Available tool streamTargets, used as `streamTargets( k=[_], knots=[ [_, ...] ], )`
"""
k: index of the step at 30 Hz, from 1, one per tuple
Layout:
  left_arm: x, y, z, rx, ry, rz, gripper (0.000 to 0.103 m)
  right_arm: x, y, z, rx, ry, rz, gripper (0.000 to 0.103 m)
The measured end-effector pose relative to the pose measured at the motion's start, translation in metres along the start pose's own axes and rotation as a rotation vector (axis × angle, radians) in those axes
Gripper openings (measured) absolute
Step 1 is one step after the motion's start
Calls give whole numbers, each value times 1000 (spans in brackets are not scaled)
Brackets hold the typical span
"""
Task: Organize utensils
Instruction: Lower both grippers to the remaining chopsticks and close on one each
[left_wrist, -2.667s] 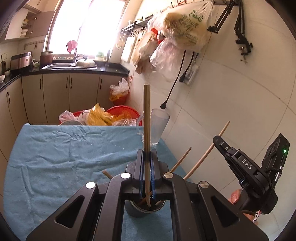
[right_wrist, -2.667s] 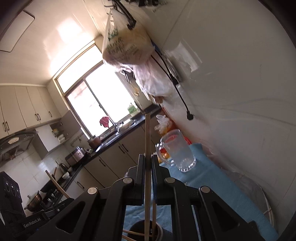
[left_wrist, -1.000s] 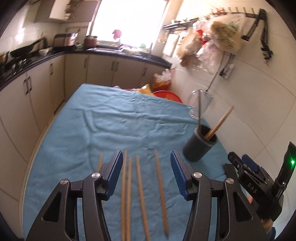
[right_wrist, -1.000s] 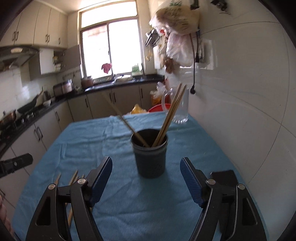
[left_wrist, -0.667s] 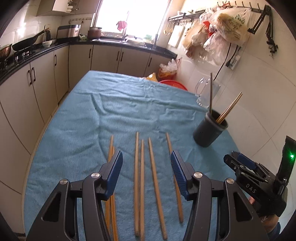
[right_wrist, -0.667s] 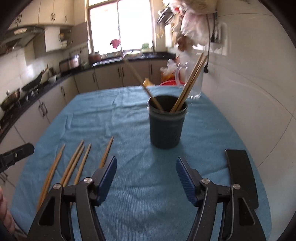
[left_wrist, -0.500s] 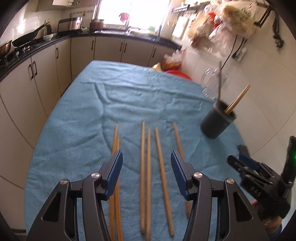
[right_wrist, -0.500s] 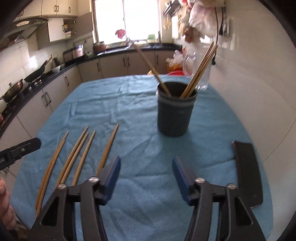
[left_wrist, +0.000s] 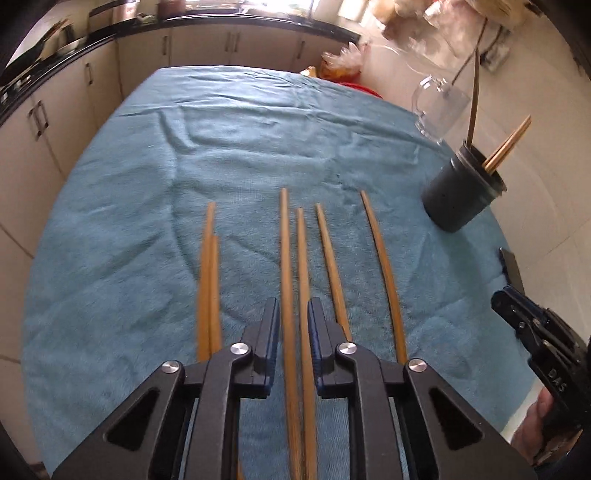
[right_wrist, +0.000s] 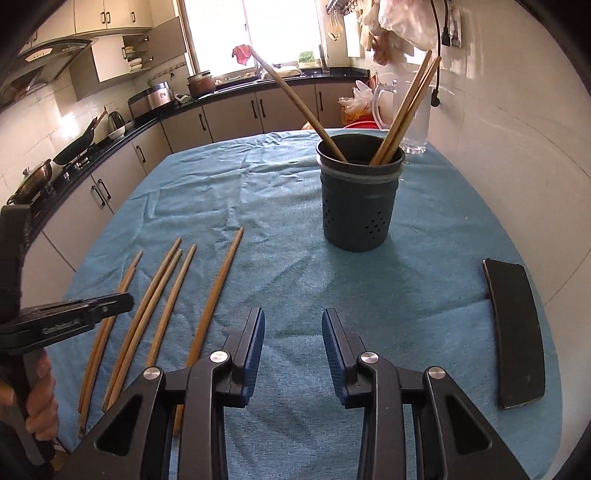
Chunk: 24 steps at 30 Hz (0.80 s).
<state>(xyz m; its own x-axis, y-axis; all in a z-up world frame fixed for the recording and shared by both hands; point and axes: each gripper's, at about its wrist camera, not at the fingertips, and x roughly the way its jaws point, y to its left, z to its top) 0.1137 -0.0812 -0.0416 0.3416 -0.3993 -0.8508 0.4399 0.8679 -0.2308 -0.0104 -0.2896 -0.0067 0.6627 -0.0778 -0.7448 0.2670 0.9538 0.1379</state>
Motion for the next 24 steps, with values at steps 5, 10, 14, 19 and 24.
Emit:
streamTargets(
  k=[5, 10, 14, 19, 24],
  knots=[
    [20, 1, 11, -2, 33, 40, 9, 0, 0, 0, -1, 4, 6, 35],
    [30, -2, 22, 16, 35, 55, 9, 2, 4, 0, -12, 15, 24, 35],
    [30, 0, 25, -17, 39, 75, 7, 5, 12, 3, -22, 40, 59, 35],
    [14, 6, 14, -45, 7, 34, 7, 14, 27, 14, -29, 115, 151, 35],
    [-20, 16, 9, -80, -79, -4, 7, 40, 54, 32, -26, 213, 257, 33]
  ],
)
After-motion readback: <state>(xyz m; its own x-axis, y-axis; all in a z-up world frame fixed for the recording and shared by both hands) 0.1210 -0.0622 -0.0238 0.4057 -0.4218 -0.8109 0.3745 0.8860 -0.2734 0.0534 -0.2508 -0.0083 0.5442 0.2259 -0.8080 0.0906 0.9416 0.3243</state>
